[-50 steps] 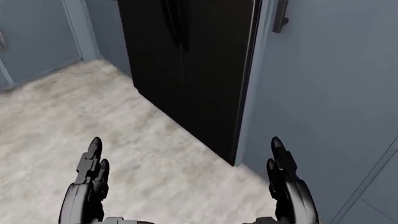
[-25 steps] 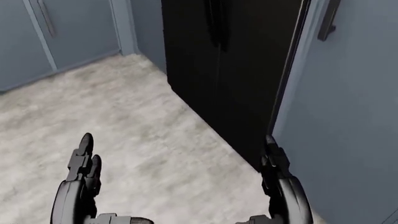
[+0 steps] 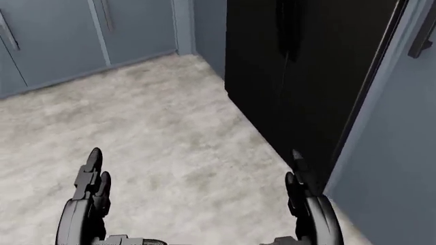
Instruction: Navigate to the hood.
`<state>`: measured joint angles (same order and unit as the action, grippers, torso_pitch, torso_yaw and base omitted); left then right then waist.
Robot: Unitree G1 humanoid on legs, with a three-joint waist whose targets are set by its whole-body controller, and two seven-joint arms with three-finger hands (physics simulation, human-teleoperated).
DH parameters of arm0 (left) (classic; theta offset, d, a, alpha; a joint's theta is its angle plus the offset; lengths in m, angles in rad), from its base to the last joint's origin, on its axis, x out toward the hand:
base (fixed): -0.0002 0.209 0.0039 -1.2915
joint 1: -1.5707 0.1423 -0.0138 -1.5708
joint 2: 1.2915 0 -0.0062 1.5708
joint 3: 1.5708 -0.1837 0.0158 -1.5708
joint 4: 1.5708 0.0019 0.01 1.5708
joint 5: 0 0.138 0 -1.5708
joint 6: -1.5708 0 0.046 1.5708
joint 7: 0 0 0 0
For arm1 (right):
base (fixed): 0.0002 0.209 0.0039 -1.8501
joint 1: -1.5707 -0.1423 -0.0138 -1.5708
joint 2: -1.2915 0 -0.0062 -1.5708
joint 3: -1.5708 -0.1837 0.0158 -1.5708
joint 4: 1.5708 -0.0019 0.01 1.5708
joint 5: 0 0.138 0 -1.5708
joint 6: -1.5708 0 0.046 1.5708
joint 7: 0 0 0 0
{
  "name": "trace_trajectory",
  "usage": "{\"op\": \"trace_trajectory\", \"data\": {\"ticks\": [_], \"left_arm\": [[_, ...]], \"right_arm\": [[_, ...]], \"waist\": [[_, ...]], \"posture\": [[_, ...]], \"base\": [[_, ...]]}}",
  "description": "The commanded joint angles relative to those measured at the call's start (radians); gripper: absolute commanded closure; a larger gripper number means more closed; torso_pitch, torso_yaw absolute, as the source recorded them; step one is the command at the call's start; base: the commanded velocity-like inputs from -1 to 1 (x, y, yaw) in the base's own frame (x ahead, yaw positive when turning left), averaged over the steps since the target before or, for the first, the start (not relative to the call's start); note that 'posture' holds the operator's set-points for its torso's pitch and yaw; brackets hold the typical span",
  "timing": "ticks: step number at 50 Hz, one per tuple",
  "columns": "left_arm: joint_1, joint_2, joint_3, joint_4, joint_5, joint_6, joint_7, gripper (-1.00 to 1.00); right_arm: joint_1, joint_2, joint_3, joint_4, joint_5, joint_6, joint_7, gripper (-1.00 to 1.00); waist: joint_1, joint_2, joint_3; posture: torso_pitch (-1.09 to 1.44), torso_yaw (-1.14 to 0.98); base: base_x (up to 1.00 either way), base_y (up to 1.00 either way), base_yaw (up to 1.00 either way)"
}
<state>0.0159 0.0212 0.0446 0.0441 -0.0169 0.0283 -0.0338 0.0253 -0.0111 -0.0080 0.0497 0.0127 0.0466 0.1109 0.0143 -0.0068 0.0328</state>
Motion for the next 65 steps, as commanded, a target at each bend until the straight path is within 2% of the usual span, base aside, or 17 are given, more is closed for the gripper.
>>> {"op": "trace_trajectory", "data": {"ticks": [1, 5, 6, 9, 15, 19, 20, 30, 33, 34, 38, 43, 47, 58, 62, 63, 65], "left_arm": [[-0.018, -0.002, -0.006, -0.039, -0.002, -0.030, -0.004, -1.00], [-0.018, -0.002, -0.006, -0.039, -0.002, -0.030, -0.004, -1.00], [-0.018, -0.002, -0.006, -0.039, -0.002, -0.030, -0.004, -1.00], [-0.018, -0.002, -0.006, -0.039, -0.002, -0.030, -0.004, -1.00], [-0.018, -0.002, -0.006, -0.039, -0.002, -0.030, -0.004, -1.00], [-0.018, -0.002, -0.006, -0.039, -0.002, -0.030, -0.004, -1.00], [-0.018, -0.002, -0.006, -0.039, -0.002, -0.030, -0.004, -1.00], [-0.018, -0.002, -0.006, -0.039, -0.002, -0.030, -0.004, -1.00], [-0.018, -0.002, -0.006, -0.039, -0.002, -0.030, -0.004, -1.00], [-0.018, -0.002, -0.006, -0.039, -0.002, -0.030, -0.004, -1.00], [-0.018, -0.002, -0.006, -0.039, -0.002, -0.030, -0.004, -1.00], [-0.018, -0.002, -0.006, -0.039, -0.002, -0.030, -0.004, -1.00], [-0.018, -0.002, -0.006, -0.039, -0.002, -0.030, -0.004, -1.00], [-0.018, -0.002, -0.006, -0.039, -0.002, -0.030, -0.004, -1.00], [-0.018, -0.002, -0.006, -0.039, -0.002, -0.030, -0.004, -1.00], [-0.018, -0.002, -0.006, -0.039, -0.002, -0.030, -0.004, -1.00], [-0.018, -0.002, -0.006, -0.039, -0.002, -0.030, -0.004, -1.00]], "right_arm": [[-0.013, -0.004, -0.003, -0.044, 0.001, -0.028, -0.002, -1.00], [-0.016, -0.004, -0.003, -0.035, 0.001, -0.033, 0.000, -1.00], [-0.016, -0.004, -0.003, -0.036, 0.001, -0.032, 0.000, -1.00], [-0.015, -0.004, -0.002, -0.036, 0.000, -0.034, 0.001, -1.00], [-0.014, -0.004, -0.001, -0.037, -0.001, -0.033, 0.002, -1.00], [-0.014, -0.004, -0.002, -0.032, -0.002, -0.038, 0.002, -1.00], [-0.012, -0.004, -0.001, -0.037, -0.003, -0.035, 0.002, -1.00], [-0.014, -0.004, -0.002, -0.041, 0.000, -0.027, 0.001, -1.00], [-0.017, -0.004, -0.003, -0.031, -0.002, -0.035, 0.001, -1.00], [-0.016, -0.004, -0.002, -0.033, -0.002, -0.035, 0.001, -1.00], [-0.014, -0.004, 0.000, -0.035, -0.005, -0.036, 0.002, -1.00], [-0.016, -0.005, -0.001, -0.026, -0.006, -0.043, 0.004, -1.00], [-0.016, -0.005, 0.000, -0.028, -0.008, -0.043, 0.004, -1.00], [-0.013, -0.005, 0.001, -0.032, -0.010, -0.041, 0.007, -1.00], [-0.013, -0.005, 0.002, -0.034, -0.011, -0.041, 0.007, -1.00], [-0.012, -0.005, 0.002, -0.033, -0.012, -0.042, 0.007, -1.00], [-0.011, -0.004, 0.001, -0.035, -0.012, -0.041, 0.006, -1.00]], "waist": [[-0.003, 0.000, -0.012], [-0.010, -0.083, -0.019], [-0.019, -0.037, -0.013], [-0.011, -0.048, -0.021], [-0.012, 0.012, -0.011], [-0.014, 0.109, -0.029], [-0.004, 0.070, -0.021], [-0.003, -0.005, -0.011], [-0.009, -0.084, -0.027], [-0.017, -0.048, -0.019], [-0.011, -0.044, -0.019], [-0.012, 0.007, -0.009], [-0.014, 0.096, -0.023], [-0.003, 0.003, -0.013], [-0.011, -0.099, -0.032], [-0.020, -0.036, -0.015], [-0.014, -0.058, -0.017]], "posture": [[0.00, 0.00], [0.00, 0.00], [0.00, 0.00], [0.00, 0.00], [0.00, 0.00], [0.00, 0.00], [0.00, 0.00], [0.00, 0.00], [0.00, 0.00], [0.00, 0.00], [0.00, 0.00], [0.00, 0.00], [0.00, 0.00], [0.00, 0.00], [0.00, 0.00], [0.00, 0.00], [0.00, 0.00]], "base": [[0.00, 0.00, 0.27], [0.00, 0.00, 0.27], [0.00, 0.00, 0.27], [0.00, 0.00, 0.26], [0.00, 0.00, 0.27], [0.00, 0.00, 0.27], [0.00, 0.00, 0.27], [0.00, 0.00, 0.27], [0.00, 0.00, 0.27], [0.00, 0.00, 0.27], [0.00, 0.00, 0.27], [0.00, 0.00, 0.27], [0.00, 0.00, 0.27], [0.00, 0.00, 0.27], [0.00, 0.00, 0.27], [0.00, 0.00, 0.27], [0.00, 0.00, 0.27]]}}
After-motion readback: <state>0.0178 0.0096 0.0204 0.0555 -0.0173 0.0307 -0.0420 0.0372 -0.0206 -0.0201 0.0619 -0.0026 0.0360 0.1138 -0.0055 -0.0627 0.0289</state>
